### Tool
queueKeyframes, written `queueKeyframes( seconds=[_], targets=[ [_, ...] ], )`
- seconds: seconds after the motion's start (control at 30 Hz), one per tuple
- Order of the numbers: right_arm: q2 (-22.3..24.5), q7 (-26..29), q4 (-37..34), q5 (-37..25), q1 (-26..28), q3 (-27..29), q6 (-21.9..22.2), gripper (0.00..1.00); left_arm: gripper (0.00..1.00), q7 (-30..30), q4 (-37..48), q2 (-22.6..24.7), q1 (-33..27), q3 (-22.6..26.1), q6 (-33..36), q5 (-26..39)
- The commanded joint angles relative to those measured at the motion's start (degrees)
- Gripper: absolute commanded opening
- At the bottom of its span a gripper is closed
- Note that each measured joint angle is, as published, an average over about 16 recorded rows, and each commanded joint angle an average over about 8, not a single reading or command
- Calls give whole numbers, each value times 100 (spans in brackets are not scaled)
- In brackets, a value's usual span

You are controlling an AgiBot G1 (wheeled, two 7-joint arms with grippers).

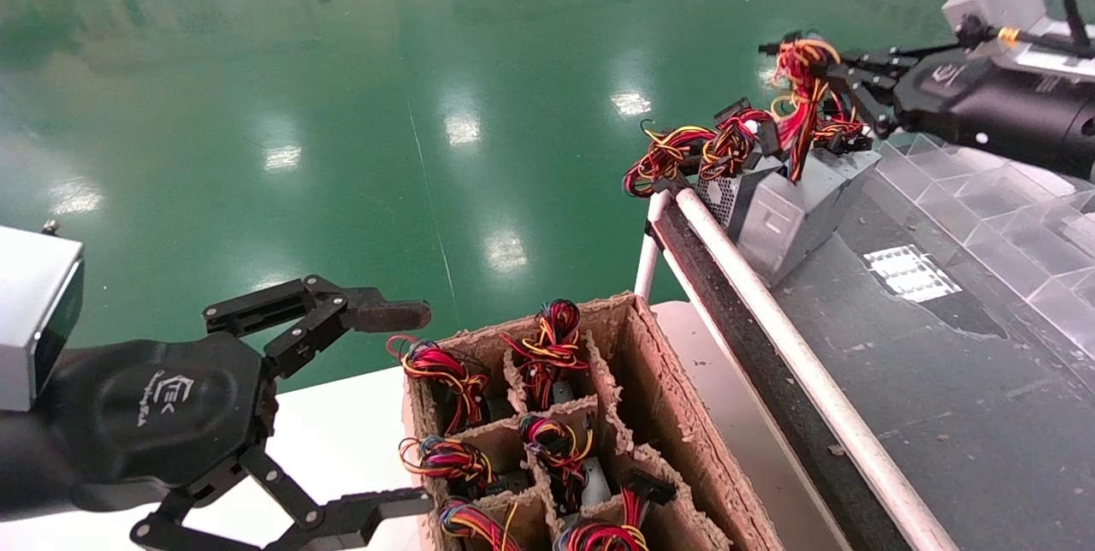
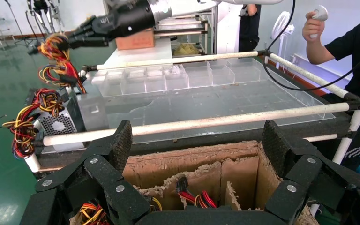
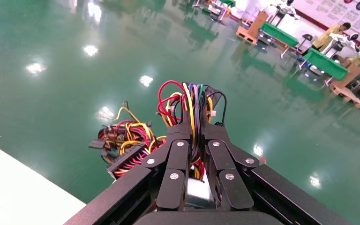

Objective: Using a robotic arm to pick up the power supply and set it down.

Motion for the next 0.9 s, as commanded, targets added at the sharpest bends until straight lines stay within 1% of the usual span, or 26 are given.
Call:
queueKeyframes(
  seconds=[0.03,0.07,0.1,0.33,0.37,0.63,0.9],
  targets=[
    [-12,-8,-11,8,40,6,4,0,100,0,0,0,0,0,0,0],
    [-22,-14,-25,4,39,3,16,0,100,0,0,0,0,1,0,0],
    [-32,-19,-39,0,36,1,30,4,100,0,0,0,0,1,0,-1],
    [-48,-33,-122,7,16,6,102,92,100,1,0,-1,-1,3,-1,-2],
    [-45,-32,-128,12,18,9,105,100,100,1,0,-1,-1,3,-1,-2],
    [-23,-35,-147,42,49,31,130,100,100,2,0,-2,-1,5,-2,-3],
    [34,-32,-147,92,81,66,54,100,100,3,0,-3,-2,6,-3,-4]
  ],
)
